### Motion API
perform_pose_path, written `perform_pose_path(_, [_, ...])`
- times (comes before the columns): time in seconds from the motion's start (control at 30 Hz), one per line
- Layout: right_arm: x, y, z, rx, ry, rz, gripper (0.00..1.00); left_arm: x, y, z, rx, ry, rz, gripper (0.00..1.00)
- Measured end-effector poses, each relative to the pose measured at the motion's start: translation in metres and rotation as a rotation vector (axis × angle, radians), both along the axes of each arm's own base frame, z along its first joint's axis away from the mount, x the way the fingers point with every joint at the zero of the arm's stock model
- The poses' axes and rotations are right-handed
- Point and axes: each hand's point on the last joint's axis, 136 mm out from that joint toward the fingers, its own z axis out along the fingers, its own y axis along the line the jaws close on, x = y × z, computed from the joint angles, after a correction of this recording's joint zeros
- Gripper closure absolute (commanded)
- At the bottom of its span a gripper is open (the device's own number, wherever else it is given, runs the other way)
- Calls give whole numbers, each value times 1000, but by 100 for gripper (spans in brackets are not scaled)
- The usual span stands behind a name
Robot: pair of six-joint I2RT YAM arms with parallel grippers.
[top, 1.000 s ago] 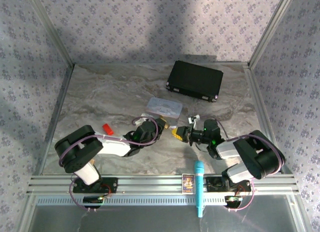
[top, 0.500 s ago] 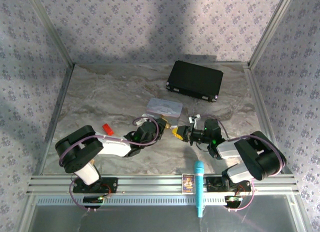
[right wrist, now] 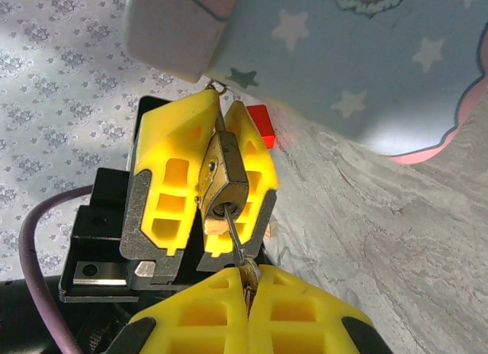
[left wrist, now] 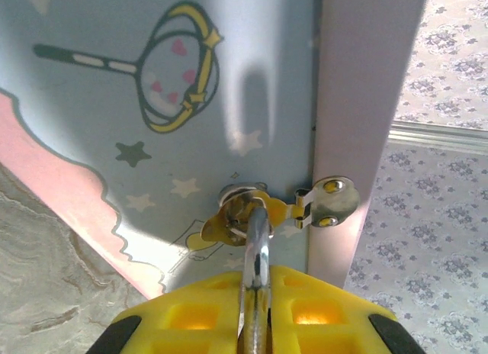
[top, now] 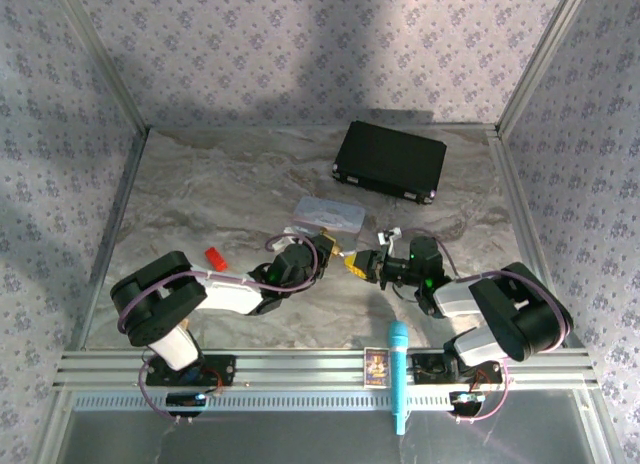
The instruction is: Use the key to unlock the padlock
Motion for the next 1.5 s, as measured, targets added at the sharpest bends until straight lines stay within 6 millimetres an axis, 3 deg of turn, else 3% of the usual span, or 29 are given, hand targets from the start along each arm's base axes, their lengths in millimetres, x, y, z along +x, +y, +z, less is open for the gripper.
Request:
perform_pose_path(0.47, [0, 0, 2, 12, 8, 33, 100, 1, -4, 6, 25, -41, -23, 100])
perform_pose_path(1.5, [-1, -5, -2, 17, 80, 77, 100, -2, -9, 0, 119, -83, -49, 100])
